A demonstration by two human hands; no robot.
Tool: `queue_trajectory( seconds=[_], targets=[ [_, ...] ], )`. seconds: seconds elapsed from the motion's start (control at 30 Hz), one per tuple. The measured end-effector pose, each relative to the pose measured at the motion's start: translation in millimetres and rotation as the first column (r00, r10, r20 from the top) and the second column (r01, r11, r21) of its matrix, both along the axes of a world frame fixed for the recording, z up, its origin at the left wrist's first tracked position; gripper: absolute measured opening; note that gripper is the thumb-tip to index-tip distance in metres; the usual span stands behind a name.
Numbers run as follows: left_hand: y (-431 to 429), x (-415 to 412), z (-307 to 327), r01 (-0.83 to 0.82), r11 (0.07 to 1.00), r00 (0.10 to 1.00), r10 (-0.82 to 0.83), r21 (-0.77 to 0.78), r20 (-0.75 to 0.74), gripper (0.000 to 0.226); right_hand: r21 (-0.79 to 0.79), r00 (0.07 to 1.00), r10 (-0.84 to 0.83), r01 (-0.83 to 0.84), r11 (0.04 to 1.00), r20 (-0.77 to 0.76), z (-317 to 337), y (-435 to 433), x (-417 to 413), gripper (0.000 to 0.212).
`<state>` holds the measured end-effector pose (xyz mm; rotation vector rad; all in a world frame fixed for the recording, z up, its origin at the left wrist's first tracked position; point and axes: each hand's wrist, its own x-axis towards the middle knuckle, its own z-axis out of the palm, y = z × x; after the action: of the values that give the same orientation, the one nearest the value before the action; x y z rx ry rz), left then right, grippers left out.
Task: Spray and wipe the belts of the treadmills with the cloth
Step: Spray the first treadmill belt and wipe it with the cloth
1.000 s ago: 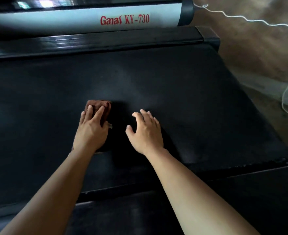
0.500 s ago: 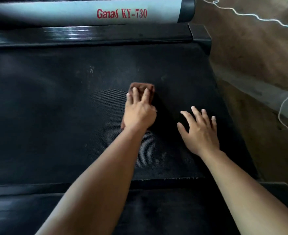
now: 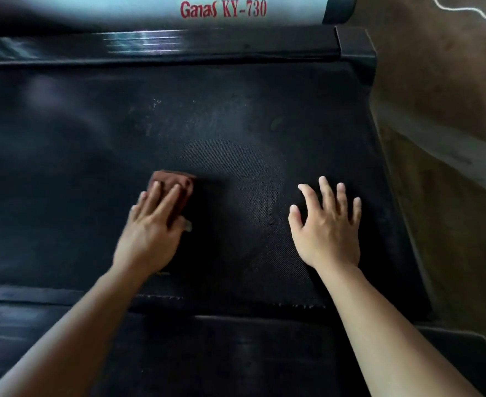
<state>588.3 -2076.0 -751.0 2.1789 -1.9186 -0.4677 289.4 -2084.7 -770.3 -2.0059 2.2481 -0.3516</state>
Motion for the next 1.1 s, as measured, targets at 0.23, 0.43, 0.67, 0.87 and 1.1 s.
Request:
queue_trajectory(
  seconds=[0.23, 0.43, 0.67, 0.87, 1.1],
  targets=[
    [-66, -32, 8, -0.160, 0.986, 0.987, 0.161, 0.038, -0.008, 0.068, 0.021, 1.000, 0.008, -0.008, 1.000, -0.002, 0, 3, 0, 0.054],
    [-77, -108, 7, 0.144, 0.990, 0.989, -0.144, -0.003, 0.024, 0.069, 0.029, 1.000, -0.013, 0.013, 1.000, -0.004, -2, 2, 0, 0.054],
    [7, -101, 1, 0.380, 0.924, 0.924, -0.381, -0.035, -0.027, 0.065, 0.019, 0.999, -0.034, 0.035, 0.999, -0.033, 3, 5, 2, 0.053],
    [48, -1, -2, 0.256, 0.967, 0.966, -0.256, 0.001, 0.017, 0.070, 0.030, 0.996, -0.091, 0.091, 0.995, -0.002, 8, 10, 12, 0.051],
    [25, 69, 0, -0.039, 0.999, 0.999, 0.039, 0.009, 0.027, 0.067, 0.032, 0.991, -0.135, 0.135, 0.990, -0.003, 4, 52, 44, 0.055]
  ],
)
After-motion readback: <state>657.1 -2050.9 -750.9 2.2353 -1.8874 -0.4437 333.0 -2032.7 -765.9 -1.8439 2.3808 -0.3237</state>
